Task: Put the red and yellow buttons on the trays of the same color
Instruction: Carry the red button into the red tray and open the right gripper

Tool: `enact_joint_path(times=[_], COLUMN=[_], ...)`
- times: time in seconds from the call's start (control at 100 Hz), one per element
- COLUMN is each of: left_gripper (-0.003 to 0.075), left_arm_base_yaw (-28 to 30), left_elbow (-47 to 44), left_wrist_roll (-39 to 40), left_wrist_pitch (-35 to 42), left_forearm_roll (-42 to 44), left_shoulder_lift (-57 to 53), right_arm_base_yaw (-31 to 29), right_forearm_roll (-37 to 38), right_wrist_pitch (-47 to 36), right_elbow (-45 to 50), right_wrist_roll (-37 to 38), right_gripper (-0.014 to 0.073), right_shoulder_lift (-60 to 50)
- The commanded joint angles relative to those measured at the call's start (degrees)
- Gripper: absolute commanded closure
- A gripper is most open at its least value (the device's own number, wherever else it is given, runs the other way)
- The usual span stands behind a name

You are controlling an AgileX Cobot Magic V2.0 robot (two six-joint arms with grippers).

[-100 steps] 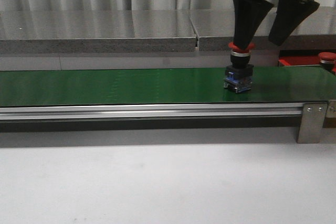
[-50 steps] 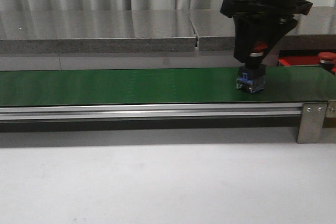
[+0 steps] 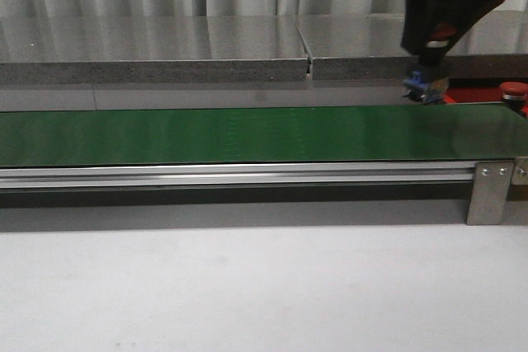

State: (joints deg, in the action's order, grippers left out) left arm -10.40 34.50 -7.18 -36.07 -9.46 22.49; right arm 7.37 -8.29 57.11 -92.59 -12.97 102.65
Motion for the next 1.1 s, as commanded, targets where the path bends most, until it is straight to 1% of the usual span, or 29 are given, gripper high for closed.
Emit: enact_joint_path(times=[0.0,0.1,0.24,0.4,0.49,0.67,0.75,0.84,1.09], left_gripper=[0.0739,0.0739,0.0739,0.0739,0.0739,0.0739,0.0739,0.0739,0.0739], left_arm_base_yaw=[-0.4,-0.4,-0.4,-0.4,-0.4,-0.4,-0.4,-0.4,-0.4], left_elbow=[1.4,1.4,1.4,1.4,1.4,1.4,1.4,1.4,1.4], left_wrist_roll=[0.6,0.6,0.6,0.6,0.6,0.6,0.6,0.6,0.6], left_wrist_pitch=[4.0,4.0,4.0,4.0,4.0,4.0,4.0,4.0,4.0], left_forearm_roll=[-0.6,-0.6,-0.6,-0.6,-0.6,-0.6,-0.6,-0.6,-0.6], left_shoulder_lift=[0.3,0.3,0.3,0.3,0.3,0.3,0.3,0.3,0.3], right_arm_base_yaw=[-4.0,-8.1,-13.7,-18.3,-20.4,-22.8,-23.8,-24.6,-25.9], right_forearm_roll=[0.3,0.3,0.3,0.3,0.3,0.3,0.3,0.2,0.2], right_wrist_pitch=[-2.0,-2.3,-5.0,-9.2,-10.8,-13.2,-13.1,-12.9,-9.9], right_elbow=[-3.5,-5.0,-5.3,-5.3,-5.3,-5.3,-5.6,-6.4,-13.8], right_wrist_roll=[1.1,1.1,1.1,1.2,2.7,5.7,7.4,7.6,7.6], right_gripper=[0.0466,0.0466,0.0466,0.0466,0.0466,0.0466,0.0466,0.0466,0.0466], right_shoulder_lift=[-3.6,-3.6,-3.6,-3.1,-2.3,-0.1,1.3,3.2,9.6])
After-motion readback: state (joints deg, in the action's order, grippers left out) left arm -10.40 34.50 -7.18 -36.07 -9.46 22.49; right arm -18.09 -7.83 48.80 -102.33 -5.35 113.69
